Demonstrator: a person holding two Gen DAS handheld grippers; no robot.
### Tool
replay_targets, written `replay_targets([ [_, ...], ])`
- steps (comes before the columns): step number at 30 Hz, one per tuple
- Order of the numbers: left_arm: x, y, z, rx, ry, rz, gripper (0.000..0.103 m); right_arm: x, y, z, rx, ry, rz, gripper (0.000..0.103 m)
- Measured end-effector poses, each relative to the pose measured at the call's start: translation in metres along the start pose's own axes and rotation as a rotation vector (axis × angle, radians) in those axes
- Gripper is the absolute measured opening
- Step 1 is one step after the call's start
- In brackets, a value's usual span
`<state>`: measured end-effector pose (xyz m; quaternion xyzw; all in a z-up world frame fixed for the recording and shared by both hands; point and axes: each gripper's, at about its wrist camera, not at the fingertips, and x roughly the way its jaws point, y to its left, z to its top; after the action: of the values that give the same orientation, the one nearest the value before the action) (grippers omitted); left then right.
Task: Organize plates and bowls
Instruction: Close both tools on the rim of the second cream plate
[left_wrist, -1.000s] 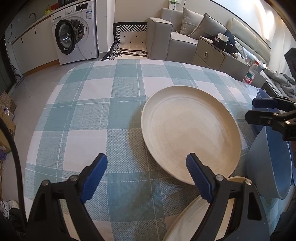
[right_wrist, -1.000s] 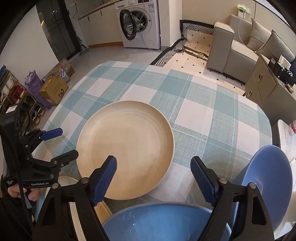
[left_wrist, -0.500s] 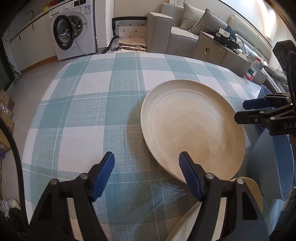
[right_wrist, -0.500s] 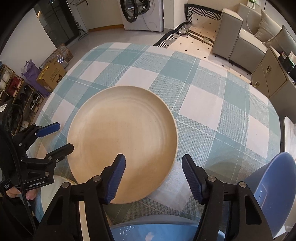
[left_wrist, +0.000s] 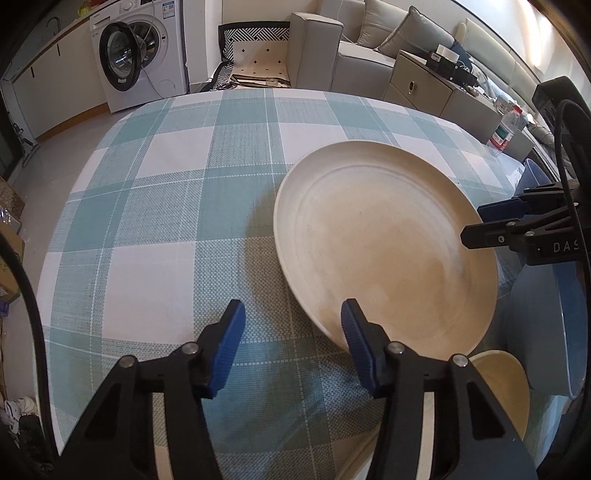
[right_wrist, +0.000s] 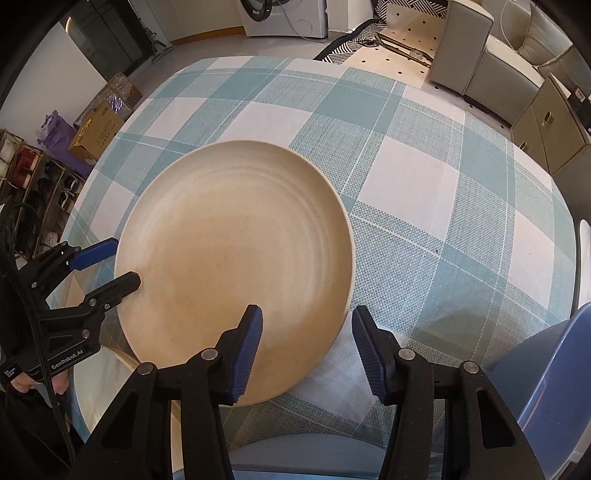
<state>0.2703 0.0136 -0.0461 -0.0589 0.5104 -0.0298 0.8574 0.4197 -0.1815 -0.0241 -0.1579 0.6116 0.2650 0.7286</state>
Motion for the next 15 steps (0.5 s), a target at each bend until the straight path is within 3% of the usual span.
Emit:
replay_targets([
  [10,0.001,-0.009,0.001,0.032,0.012,-0.038,0.030,0.000,0.002,-0.002,-0.016,-0.010,-0.003,0.043],
  [15,0.003,-0.015,-0.001,0.053,0.013,-0.032,0.028,-0.001,0.005,-0.004,-0.028,-0.020,-0.015,0.043],
])
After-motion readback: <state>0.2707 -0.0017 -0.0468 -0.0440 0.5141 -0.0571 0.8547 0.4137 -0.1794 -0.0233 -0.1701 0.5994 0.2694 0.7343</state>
